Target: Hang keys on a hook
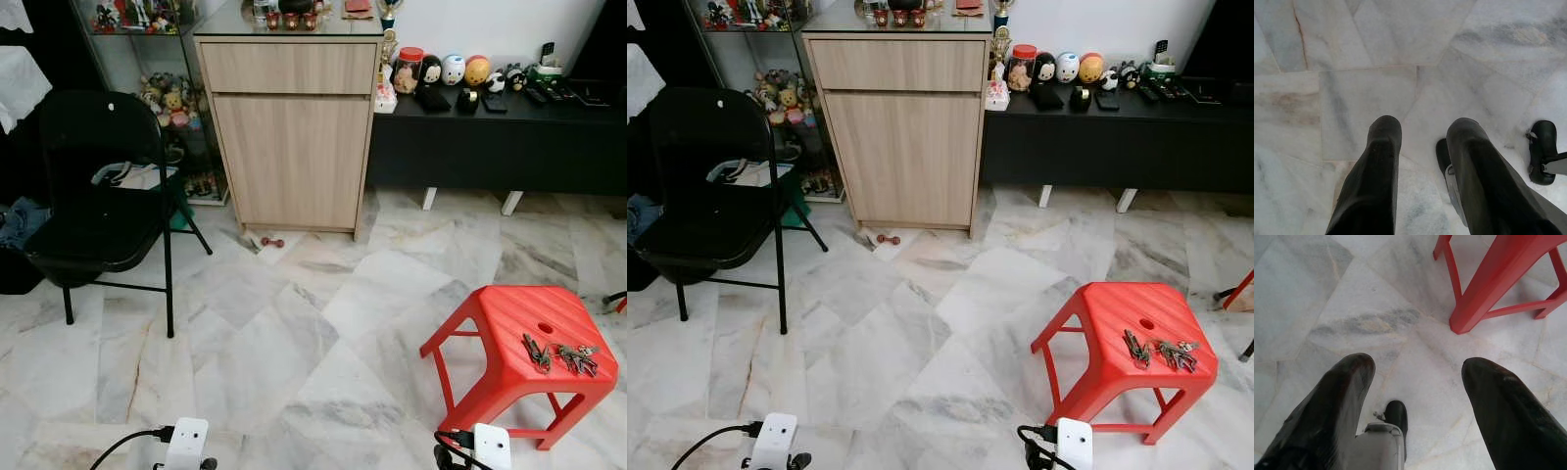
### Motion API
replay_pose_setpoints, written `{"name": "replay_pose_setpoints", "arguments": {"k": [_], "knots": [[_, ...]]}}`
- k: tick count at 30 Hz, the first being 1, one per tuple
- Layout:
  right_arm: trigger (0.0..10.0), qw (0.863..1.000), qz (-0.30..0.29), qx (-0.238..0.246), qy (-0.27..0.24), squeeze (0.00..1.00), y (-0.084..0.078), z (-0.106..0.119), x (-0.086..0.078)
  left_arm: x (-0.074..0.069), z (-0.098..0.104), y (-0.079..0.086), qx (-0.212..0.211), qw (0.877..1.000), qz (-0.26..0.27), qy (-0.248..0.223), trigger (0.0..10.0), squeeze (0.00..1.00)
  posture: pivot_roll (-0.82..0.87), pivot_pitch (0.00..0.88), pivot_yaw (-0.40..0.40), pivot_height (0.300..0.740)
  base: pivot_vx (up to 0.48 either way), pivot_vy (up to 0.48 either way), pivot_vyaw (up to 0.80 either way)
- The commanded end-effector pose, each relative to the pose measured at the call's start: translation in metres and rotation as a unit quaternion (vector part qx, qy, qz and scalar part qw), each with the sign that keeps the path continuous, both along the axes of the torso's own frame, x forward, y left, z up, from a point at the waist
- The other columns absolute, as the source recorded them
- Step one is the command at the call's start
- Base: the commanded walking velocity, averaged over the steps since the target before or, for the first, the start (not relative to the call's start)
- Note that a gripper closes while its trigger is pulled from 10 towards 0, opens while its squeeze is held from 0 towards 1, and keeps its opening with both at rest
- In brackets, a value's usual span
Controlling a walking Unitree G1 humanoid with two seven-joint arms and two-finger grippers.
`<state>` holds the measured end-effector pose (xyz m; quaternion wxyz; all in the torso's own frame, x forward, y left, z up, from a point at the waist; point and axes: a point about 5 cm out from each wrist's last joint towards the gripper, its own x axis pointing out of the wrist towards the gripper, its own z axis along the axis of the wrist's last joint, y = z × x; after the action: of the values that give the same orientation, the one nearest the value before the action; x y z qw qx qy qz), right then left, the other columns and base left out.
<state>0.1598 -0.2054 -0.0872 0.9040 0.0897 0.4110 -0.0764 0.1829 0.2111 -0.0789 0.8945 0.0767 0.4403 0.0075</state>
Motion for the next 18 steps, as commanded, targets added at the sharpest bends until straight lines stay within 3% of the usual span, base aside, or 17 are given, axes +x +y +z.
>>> {"name": "replay_pose_setpoints", "arguments": {"k": [1, 18], "knots": [[10.0, 1.000, -0.001, -0.004, 0.000, 0.00, -0.0018, 0.0001, -0.0008, -0.0019, -0.0013, -0.0019, 0.001, 1.000, -0.009, 0.005, 10.0, 0.00, 0.01, 0.000, -0.018, 0.740, 0.000, -0.274, 0.00], [10.0, 1.000, 0.002, -0.008, 0.000, 0.00, -0.0024, 0.0003, -0.0007, -0.0017, -0.0015, -0.0034, -0.001, 1.000, -0.010, 0.004, 10.0, 0.00, 0.01, 0.000, -0.020, 0.740, 0.000, -0.274, 0.00]]}}
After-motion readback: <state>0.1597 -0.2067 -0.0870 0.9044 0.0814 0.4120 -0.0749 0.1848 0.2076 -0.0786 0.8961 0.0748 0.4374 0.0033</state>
